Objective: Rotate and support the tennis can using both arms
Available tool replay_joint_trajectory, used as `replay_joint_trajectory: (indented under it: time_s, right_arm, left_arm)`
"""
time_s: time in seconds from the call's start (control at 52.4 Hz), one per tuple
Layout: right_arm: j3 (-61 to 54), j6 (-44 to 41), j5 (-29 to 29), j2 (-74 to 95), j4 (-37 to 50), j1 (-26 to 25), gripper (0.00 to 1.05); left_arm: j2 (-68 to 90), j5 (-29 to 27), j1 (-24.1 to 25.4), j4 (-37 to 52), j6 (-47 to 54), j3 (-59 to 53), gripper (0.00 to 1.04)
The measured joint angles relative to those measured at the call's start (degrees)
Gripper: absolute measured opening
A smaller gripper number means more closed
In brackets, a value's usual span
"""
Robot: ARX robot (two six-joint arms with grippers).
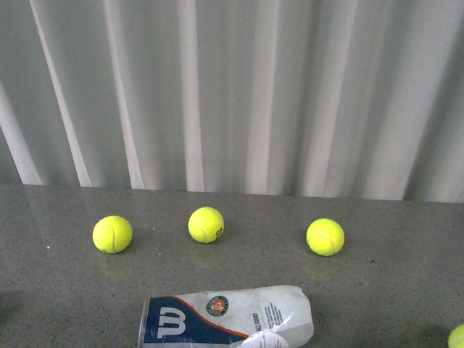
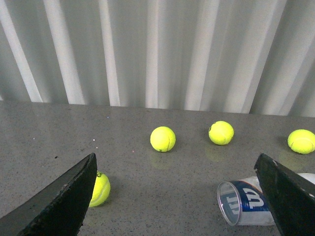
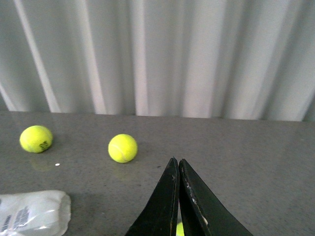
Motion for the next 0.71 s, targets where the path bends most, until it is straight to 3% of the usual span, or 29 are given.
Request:
replay_joint_trajectory:
  time_s: [0.706]
  right_arm:
    - [-1.7, 0.0, -0.3, -27.8, -24.7, -1.0, 0.03]
  left_arm:
    - [0.0, 0.0, 0.0, 0.0, 0.0, 0.0, 0.98]
